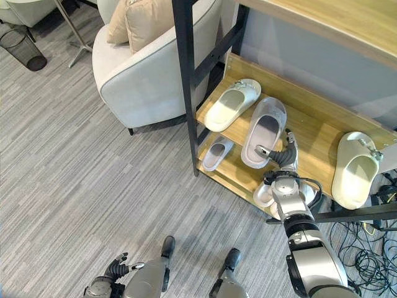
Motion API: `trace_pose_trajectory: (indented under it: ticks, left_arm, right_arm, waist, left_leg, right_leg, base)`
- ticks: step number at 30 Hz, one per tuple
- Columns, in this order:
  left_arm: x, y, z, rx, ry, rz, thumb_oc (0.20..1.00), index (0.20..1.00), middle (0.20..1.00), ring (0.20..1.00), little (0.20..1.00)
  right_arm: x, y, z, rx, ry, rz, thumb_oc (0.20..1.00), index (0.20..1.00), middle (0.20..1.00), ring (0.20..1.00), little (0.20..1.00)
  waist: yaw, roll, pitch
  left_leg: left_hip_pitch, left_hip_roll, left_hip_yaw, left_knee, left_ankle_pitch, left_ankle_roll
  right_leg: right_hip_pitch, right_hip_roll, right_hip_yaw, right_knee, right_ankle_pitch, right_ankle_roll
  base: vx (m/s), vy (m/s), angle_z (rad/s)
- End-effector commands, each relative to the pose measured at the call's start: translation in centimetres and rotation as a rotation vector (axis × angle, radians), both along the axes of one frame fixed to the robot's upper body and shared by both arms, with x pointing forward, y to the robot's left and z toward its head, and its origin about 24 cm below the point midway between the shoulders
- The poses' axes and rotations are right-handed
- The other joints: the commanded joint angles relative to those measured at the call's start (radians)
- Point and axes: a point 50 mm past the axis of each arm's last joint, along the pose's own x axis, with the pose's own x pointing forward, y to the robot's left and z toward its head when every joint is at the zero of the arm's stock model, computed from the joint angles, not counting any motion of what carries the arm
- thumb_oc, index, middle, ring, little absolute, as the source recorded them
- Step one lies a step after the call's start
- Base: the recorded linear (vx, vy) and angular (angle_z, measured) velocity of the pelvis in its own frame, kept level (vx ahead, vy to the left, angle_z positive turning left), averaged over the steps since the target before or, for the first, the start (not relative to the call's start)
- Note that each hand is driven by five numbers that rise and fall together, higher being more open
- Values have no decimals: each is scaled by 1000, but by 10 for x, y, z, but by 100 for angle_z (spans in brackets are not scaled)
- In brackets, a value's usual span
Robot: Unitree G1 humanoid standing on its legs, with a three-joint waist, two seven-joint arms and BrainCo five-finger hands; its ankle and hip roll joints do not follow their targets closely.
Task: Arrange the slippers neatly on the shoe rack.
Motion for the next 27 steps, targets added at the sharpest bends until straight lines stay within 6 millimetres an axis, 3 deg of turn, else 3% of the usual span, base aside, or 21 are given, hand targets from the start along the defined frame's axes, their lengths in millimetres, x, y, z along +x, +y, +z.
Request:
trace_pose_trajectory:
  ticks: [1, 9, 15, 17, 27]
  left_arm:
    - [-2, -10, -2, 29, -6, -60, 1000, 1000, 1000, 1000, 1000]
    - [4, -14, 1, 43, -41, -99, 1000, 1000, 1000, 1000, 1000]
    - [8, -19, 2, 42, -60, -117, 1000, 1000, 1000, 1000, 1000]
    - [10, -21, 3, 40, -73, -123, 1000, 1000, 1000, 1000, 1000]
    - [22, -28, 8, 33, -122, -135, 1000, 1000, 1000, 1000, 1000]
  right_arm:
    - [6, -21, 41, -71, -151, -90, 1000, 1000, 1000, 1000, 1000]
    - [9, -51, 74, -113, -195, -209, 1000, 1000, 1000, 1000, 1000]
    - [7, -66, 85, -134, -198, -265, 1000, 1000, 1000, 1000, 1000]
    - [5, -72, 87, -147, -185, -282, 200, 200, 200, 200, 200]
    - [2, -70, 77, -212, -159, -281, 200, 200, 200, 200, 200]
  waist:
    - [31, 13, -33]
    - [54, 22, -19]
    - [59, 25, -20]
    - [62, 27, -21]
    - [49, 30, -25]
  left_leg:
    - [-85, 3, -42, -43, 69, -9]
    - [-136, -15, -67, -46, 84, -19]
    - [-167, -27, -71, -57, 96, -24]
    - [-178, -32, -73, -68, 102, -27]
    - [-191, -44, -71, -84, 107, -31]
  right_leg:
    - [116, -82, 30, 89, -76, 121]
    - [93, -94, 1, 78, -58, 130]
    - [76, -101, -11, 61, -45, 138]
    - [66, -106, -14, 54, -36, 143]
    - [54, -113, -22, 39, -25, 151]
  base:
    - [7, 10, 7]
    - [17, 11, 10]
    - [19, 17, 7]
    - [23, 23, 4]
    - [4, 6, 2]
